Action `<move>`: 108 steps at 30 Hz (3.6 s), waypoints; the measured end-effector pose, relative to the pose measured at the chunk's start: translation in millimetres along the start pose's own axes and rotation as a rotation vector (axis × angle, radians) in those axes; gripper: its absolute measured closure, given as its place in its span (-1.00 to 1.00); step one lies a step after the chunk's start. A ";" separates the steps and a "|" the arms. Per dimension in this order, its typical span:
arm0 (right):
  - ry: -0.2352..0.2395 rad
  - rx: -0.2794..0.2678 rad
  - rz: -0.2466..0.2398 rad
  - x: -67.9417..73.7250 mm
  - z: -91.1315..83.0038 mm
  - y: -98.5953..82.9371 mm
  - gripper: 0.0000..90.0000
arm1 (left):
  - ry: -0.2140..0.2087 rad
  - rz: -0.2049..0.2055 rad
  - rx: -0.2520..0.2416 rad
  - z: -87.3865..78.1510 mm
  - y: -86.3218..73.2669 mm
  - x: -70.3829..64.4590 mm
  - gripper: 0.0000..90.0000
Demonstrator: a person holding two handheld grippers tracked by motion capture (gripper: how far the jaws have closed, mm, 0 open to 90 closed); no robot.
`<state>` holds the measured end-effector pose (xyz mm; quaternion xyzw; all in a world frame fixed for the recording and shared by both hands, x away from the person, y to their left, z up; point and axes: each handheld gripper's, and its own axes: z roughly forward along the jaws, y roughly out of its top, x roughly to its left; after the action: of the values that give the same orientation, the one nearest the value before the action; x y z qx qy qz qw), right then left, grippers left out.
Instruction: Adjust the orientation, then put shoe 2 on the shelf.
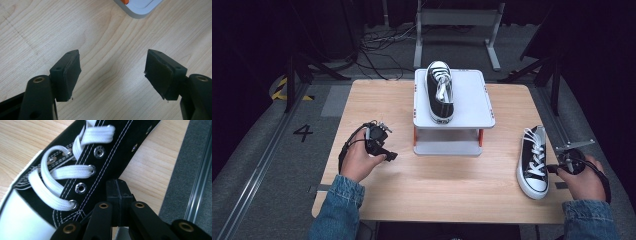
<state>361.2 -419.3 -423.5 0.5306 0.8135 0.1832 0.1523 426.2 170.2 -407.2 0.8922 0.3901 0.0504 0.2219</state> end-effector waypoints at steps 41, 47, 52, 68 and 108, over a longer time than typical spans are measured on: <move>0.056 -0.035 -0.294 20.1 14.2 51.8 0.00 | 0.034 -0.101 0.014 -19.2 -46.9 6.4 -0.36; 0.087 0.020 -0.394 15.6 14.7 58.1 0.75 | 0.031 -0.122 0.023 -21.0 -54.9 9.0 -0.37; 0.189 -0.045 -0.301 22.8 -4.8 54.1 0.96 | 0.016 -0.105 0.015 -18.3 -47.2 7.9 -0.36; -0.007 -0.077 -0.088 70.4 -5.0 62.4 0.80 | -0.007 -0.061 0.017 -9.5 -28.5 4.6 -0.36; 0.089 -0.061 -0.422 60.1 18.8 74.5 0.08 | -0.032 -0.079 0.058 -5.9 -36.2 5.4 -0.37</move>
<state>406.2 -333.9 -409.1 0.3350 0.9065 0.1951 0.1671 404.0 197.9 -418.1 0.8828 0.4228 0.0160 0.2040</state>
